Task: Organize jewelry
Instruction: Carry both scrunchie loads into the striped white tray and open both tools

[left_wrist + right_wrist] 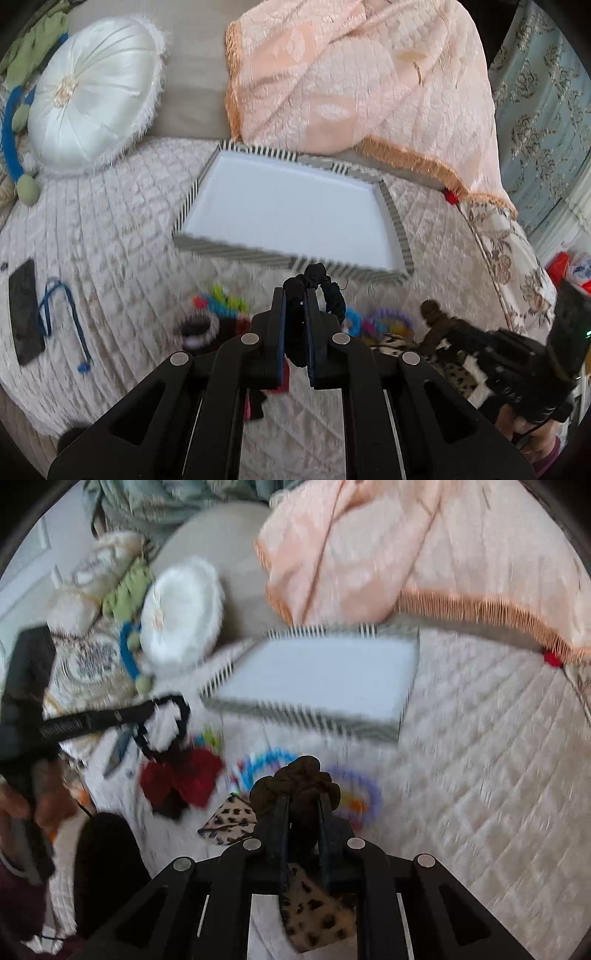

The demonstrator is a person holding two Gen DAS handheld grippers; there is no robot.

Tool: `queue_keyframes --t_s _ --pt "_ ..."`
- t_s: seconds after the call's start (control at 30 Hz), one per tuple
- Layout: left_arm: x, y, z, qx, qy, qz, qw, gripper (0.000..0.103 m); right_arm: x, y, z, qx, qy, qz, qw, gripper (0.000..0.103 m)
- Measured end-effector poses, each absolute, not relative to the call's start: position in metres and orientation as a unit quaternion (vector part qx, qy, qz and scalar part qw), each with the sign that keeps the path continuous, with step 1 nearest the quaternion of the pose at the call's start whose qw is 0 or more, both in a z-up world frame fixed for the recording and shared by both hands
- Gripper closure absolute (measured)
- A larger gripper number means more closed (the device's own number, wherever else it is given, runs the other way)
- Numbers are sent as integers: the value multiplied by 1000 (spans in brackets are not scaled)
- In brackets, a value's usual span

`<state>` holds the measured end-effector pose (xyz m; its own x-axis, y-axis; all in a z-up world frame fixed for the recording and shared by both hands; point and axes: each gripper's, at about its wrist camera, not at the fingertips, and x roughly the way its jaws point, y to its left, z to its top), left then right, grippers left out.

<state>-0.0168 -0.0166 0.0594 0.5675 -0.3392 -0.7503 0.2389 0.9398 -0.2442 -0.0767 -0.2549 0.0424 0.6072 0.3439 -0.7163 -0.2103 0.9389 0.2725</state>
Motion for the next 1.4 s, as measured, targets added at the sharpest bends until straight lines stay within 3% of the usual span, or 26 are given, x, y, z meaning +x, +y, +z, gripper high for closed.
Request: queue_keyframes --t_s 0.27,0.57,0.83,1.1,1.17,1.2,1.23,1.27,1.3,1.4 --pt "64 -23 55 -57 440 -147 884 95 -1 -260 56 106 382 122 910 90" --pt "151 -5 -14 -66 504 -76 858 95 96 -279 -11 192 434 89 876 90" --pt "154 0 -48 -55 545 -67 834 95 95 -289 -37 160 483 72 858 90" --pt "127 -5 -47 -34 541 -62 838 95 77 -293 -32 105 484 83 865 90" --pt "125 -3 -45 -35 538 -55 840 89 76 -295 -26 123 463 91 873 66" --pt "124 -3 -44 -35 537 -54 841 84 73 -295 -22 130 455 93 876 50" --pt "123 -2 -41 -37 534 -54 843 67 72 -293 -18 130 451 91 878 37" --pt "120 -1 -38 -40 530 -54 846 51 70 -290 -13 120 447 86 882 37" --pt "118 -2 -34 -41 524 -53 849 46 70 -286 -10 113 446 85 884 37" --pt "105 0 -20 -35 505 -47 861 43 62 -277 0 102 441 88 887 37"
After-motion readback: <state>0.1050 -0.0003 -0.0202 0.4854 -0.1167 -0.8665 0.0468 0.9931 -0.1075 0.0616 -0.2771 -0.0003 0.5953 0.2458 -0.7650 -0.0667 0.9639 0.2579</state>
